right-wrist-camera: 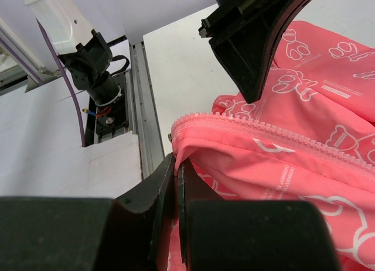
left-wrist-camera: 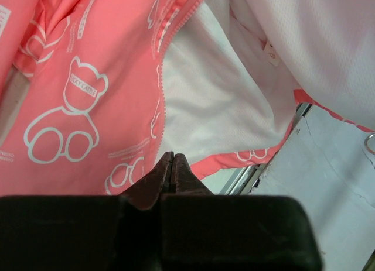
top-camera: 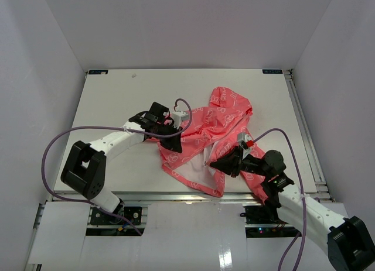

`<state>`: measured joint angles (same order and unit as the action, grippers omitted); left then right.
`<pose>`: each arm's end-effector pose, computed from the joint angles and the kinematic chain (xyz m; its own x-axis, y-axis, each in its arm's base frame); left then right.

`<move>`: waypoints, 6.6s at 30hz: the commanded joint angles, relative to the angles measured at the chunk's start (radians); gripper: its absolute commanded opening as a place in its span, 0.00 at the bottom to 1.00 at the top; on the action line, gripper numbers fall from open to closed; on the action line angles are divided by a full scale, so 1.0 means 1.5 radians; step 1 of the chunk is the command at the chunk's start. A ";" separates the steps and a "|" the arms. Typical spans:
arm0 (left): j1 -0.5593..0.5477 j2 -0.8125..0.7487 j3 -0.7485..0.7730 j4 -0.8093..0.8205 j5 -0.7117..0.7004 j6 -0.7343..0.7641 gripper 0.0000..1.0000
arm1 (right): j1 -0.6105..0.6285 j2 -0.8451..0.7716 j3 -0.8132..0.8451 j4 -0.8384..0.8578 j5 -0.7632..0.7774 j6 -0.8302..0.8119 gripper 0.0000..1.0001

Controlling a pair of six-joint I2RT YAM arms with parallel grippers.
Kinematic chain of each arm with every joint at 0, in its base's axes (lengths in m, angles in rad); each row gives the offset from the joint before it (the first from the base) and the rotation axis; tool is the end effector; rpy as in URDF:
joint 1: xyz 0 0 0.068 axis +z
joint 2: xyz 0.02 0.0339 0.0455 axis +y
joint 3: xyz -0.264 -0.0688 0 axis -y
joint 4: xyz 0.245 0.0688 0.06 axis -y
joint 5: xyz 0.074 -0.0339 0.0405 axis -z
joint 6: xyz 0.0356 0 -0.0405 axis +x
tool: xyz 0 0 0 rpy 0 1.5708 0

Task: Zip up the jacket

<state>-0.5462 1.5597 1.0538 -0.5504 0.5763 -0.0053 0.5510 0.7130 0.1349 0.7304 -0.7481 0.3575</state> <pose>0.2562 -0.1784 0.2208 -0.7474 0.4491 -0.4896 0.6607 0.5796 -0.4770 0.1213 0.1029 0.2177 -0.2137 0.1698 -0.9620 -0.9414 0.2275 0.2492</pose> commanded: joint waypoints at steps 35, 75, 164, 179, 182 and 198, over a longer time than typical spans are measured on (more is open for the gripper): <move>-0.097 0.155 -0.015 -0.066 -0.278 0.012 0.30 | 0.001 -0.037 0.033 -0.013 0.016 -0.024 0.08; -0.041 -0.102 -0.065 0.148 -0.025 -0.106 0.11 | 0.003 -0.003 0.037 -0.028 0.047 -0.030 0.08; -0.136 -0.055 -0.012 0.076 -0.229 -0.105 0.00 | 0.003 -0.031 0.033 -0.057 0.084 -0.037 0.08; -0.128 -0.211 -0.259 0.678 -0.085 -0.227 0.00 | 0.014 0.035 0.047 0.012 0.116 -0.022 0.08; -0.128 -0.230 -0.318 0.811 -0.082 -0.256 0.00 | 0.015 0.033 0.043 0.020 0.138 -0.030 0.08; -0.128 -0.256 -0.506 1.218 -0.043 -0.361 0.00 | 0.039 0.089 0.075 0.056 0.123 -0.012 0.08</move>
<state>-0.7361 1.1896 0.3135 1.0944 0.4761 -0.5127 0.5888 0.8268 0.1835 0.7337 -0.5536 0.3326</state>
